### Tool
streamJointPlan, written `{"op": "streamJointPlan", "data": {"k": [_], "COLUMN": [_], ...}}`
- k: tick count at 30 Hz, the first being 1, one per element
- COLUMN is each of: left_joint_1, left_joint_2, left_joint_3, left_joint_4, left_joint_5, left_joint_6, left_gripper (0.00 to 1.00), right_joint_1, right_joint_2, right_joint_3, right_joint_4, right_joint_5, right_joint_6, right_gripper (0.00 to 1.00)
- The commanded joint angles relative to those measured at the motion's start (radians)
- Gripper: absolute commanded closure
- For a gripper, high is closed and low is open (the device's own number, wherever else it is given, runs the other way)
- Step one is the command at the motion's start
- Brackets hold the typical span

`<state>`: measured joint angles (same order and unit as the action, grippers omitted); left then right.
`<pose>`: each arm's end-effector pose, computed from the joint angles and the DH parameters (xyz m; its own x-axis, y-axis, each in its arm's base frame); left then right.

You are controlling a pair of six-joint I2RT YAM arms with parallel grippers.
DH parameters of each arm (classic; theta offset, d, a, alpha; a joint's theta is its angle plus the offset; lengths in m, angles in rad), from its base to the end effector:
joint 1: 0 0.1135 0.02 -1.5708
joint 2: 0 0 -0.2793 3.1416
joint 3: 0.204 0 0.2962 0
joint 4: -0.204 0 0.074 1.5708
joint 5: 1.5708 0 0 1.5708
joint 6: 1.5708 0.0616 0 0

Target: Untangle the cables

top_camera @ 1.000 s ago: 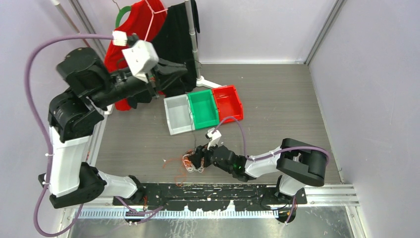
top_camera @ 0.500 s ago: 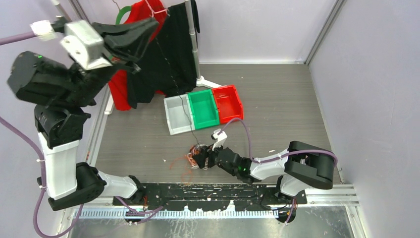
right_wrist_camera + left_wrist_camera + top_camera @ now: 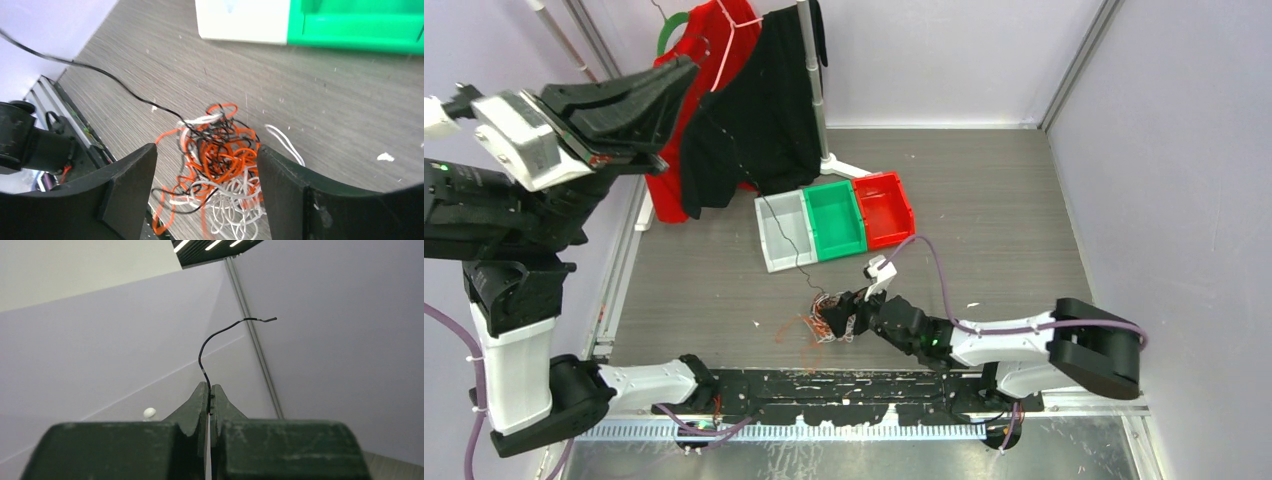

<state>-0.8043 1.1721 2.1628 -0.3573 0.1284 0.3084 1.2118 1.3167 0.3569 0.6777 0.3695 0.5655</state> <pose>0.0840 -0.0986 0.7264 0.6298 -0.2200 -0.7450 0.6243 0.7140 0.3169 0.1233 0.2652 0.1441 -0.4851 0.1295 -0.8648 -0.5818 0.6905 0.4298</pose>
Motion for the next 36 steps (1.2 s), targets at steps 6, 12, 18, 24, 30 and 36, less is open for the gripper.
{"op": "streamJointPlan", "data": {"k": [6,12,18,24,30,36], "left_joint_1": [-0.003,-0.003,-0.004,-0.004,-0.004,-0.004], "left_joint_2": [-0.059,-0.051,-0.068,-0.173,-0.323,-0.365], "left_joint_3": [-0.163,-0.14,-0.145,-0.349,-0.714,-0.873], "left_joint_4": [-0.055,-0.087,-0.131,-0.16,-0.201,-0.201], "left_joint_5": [0.025,0.024,0.013,-0.032,-0.059,-0.039], "left_joint_6": [-0.04,-0.031,-0.013,-0.038,-0.052,-0.015], "left_gripper": [1.0,1.0,1.0,1.0,1.0,1.0], "right_joint_1": [0.006,0.006,0.005,0.005,0.005,0.005], "right_joint_2": [-0.127,-0.032,-0.007,-0.106,-0.233,-0.299], "right_joint_3": [0.148,0.204,0.21,0.209,0.219,0.227], "right_joint_4": [-0.144,-0.12,-0.104,-0.142,-0.205,-0.268], "right_joint_5": [-0.019,-0.021,0.03,0.058,0.001,-0.026], "right_joint_6": [-0.158,-0.191,-0.212,-0.259,-0.258,-0.251], "right_gripper": [0.22,0.27,0.61,0.99,0.99,0.97]}}
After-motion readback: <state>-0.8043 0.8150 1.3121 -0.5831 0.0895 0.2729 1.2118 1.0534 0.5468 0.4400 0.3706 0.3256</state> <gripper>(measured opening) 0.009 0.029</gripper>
